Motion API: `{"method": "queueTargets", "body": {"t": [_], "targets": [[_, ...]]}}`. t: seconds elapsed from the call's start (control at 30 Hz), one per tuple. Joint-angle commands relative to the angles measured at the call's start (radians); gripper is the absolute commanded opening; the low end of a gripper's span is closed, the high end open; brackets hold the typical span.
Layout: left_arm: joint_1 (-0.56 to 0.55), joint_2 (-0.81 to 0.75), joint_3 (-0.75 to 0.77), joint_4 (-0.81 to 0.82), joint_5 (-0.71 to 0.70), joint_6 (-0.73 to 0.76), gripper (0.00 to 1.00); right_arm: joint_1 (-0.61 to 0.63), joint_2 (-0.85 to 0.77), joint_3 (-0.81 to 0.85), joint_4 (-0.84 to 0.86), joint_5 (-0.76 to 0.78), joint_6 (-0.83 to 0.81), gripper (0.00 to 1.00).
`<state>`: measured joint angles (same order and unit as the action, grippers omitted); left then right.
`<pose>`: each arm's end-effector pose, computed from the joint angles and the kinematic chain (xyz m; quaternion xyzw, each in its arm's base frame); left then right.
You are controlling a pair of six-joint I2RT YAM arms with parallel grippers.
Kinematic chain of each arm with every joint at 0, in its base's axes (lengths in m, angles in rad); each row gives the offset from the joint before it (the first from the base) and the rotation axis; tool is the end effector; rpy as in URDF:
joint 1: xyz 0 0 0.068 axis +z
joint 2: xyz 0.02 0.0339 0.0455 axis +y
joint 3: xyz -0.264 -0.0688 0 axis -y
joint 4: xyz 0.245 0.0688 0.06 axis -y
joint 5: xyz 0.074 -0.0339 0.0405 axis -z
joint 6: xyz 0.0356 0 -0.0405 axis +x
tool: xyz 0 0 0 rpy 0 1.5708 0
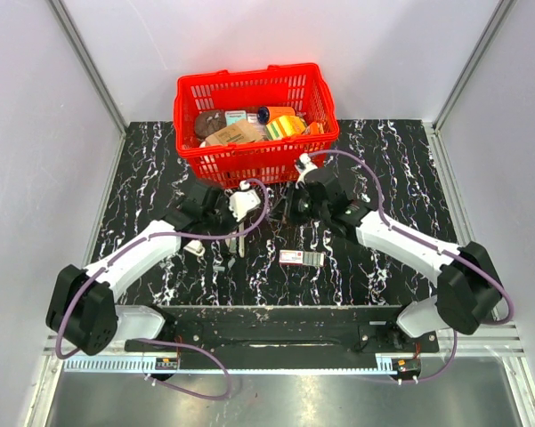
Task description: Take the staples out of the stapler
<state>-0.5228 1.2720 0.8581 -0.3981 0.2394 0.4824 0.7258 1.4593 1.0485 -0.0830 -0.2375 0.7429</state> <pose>0.2258 -0.1399 0.2434 0.4830 0.7869 -0.1183 0.3654 0.2449 0.2285 0.2816 -0.0535 0.8529 0.4167 0.3098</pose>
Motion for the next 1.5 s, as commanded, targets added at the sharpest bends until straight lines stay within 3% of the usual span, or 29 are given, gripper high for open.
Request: {"method": "queueTargets", "body": {"t": [0.0, 0.07, 0.1, 0.2, 0.47, 0.8, 1.23, 1.47], "targets": [[0.018, 0.001, 0.018, -0.053, 0.017, 0.036, 0.32, 0.007, -0.082, -0.062, -0.144, 0.134, -0.076, 0.17], [0.024, -0.025, 0.015, -0.096, 0.026, 0.045, 0.39, 0.007, -0.1, -0.093, -0.213, 0.197, -0.079, 0.32], [0.023, -0.037, 0.009, -0.12, 0.032, 0.06, 0.48, 0.007, -0.103, -0.105, -0.237, 0.214, -0.082, 0.35], [0.023, -0.08, -0.008, -0.177, 0.031, 0.091, 0.5, 0.007, -0.094, -0.128, -0.279, 0.277, -0.085, 0.38], [0.024, -0.142, -0.065, -0.317, 0.037, 0.203, 0.5, 0.061, 0.028, -0.052, -0.261, 0.317, -0.137, 0.3], [0.033, -0.091, -0.097, -0.269, 0.012, 0.211, 0.47, 0.167, 0.162, -0.002, -0.091, 0.262, -0.177, 0.13], [0.3, -0.075, -0.044, -0.206, 0.144, 0.124, 0.49, 0.202, 0.392, 0.108, 0.0, 0.155, -0.185, 0.08], [0.325, -0.123, -0.047, -0.269, 0.189, 0.139, 0.5, 0.228, 0.438, 0.104, 0.041, 0.138, -0.151, 0.09]]}}
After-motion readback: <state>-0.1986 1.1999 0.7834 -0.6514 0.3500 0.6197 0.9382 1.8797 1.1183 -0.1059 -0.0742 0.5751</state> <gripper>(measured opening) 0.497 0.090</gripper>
